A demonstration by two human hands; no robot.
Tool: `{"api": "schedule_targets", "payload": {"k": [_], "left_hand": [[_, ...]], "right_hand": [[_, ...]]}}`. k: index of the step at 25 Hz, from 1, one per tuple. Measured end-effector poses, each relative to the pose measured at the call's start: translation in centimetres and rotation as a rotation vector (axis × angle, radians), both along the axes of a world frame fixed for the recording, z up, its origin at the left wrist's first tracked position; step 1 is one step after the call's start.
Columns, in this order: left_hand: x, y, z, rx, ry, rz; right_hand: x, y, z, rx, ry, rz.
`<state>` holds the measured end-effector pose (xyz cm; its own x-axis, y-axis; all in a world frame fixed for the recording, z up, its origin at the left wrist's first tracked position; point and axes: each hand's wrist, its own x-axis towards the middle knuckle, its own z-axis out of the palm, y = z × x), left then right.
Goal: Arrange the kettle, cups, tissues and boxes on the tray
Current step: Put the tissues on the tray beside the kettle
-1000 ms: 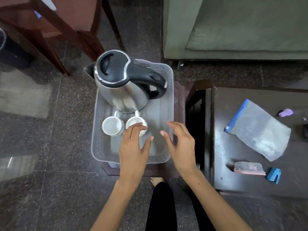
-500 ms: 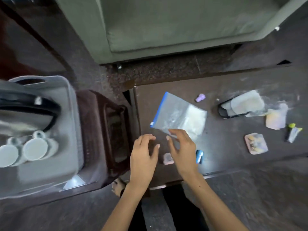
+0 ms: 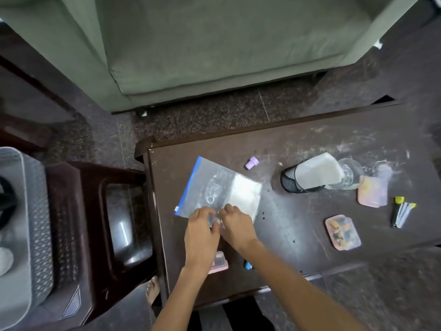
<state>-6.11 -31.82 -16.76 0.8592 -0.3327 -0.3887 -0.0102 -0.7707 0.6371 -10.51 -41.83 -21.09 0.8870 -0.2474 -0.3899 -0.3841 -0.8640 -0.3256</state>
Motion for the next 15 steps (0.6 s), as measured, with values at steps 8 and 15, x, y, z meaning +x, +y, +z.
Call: {"api": "schedule_targets", "payload": {"k": [8,15], "left_hand": [[0.1,-0.1,-0.5,-0.320,0.558,0.457],[3.3,-0.1,2.1,-0.649,0.459,0.443]], "right_hand": [[0.0,-0.5,4.1,0.160,-0.354,-0.197],[0.8,-2.1,5.9,0.359,-0.397,-0.249]]}}
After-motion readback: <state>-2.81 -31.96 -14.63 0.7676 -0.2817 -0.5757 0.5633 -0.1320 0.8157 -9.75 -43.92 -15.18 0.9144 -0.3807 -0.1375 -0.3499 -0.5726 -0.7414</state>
